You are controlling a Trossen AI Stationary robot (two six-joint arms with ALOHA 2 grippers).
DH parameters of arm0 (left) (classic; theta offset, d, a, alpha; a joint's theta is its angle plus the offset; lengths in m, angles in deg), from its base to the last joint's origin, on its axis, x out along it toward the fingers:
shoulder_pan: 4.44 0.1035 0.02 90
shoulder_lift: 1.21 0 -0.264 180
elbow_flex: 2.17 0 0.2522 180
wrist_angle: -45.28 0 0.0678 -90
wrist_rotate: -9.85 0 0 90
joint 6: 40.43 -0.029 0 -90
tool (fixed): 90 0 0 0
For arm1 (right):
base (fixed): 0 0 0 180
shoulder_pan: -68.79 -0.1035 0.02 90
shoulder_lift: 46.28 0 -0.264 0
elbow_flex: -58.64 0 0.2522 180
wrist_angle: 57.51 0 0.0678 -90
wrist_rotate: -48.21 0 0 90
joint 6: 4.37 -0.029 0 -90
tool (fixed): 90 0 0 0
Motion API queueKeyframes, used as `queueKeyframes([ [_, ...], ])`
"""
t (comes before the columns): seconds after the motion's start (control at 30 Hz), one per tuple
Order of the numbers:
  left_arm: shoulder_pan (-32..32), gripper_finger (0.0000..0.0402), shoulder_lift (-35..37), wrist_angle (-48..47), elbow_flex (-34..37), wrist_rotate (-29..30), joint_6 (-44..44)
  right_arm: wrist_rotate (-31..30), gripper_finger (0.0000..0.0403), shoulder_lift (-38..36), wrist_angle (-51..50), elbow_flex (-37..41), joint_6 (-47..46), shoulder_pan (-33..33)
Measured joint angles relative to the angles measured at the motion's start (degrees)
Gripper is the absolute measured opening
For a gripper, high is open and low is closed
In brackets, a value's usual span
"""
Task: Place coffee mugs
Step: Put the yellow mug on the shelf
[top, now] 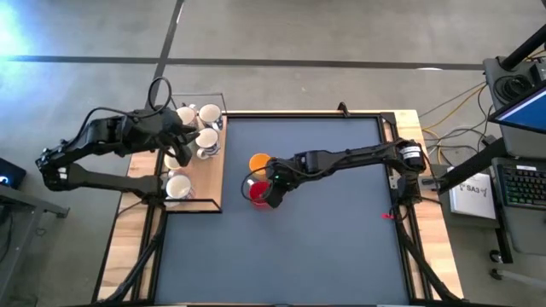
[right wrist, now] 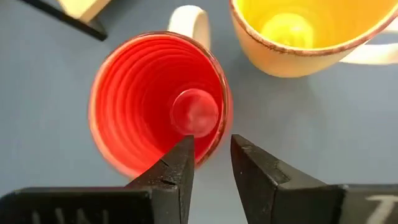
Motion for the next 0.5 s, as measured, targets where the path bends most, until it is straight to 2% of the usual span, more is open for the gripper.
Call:
queueKeyframes([
  [0.3,0.02,0.0071,-1.65,0.04,0.00,-0.02,5.00,-0.45,0.0084,-8.25,-5.88,1.20,9.62,-0.04],
  [0.5,0.02,0.0071,-3.51,0.17,0.00,-0.02,8.51,-4.63,0.0086,-15.87,-8.76,7.20,11.04,-0.05],
])
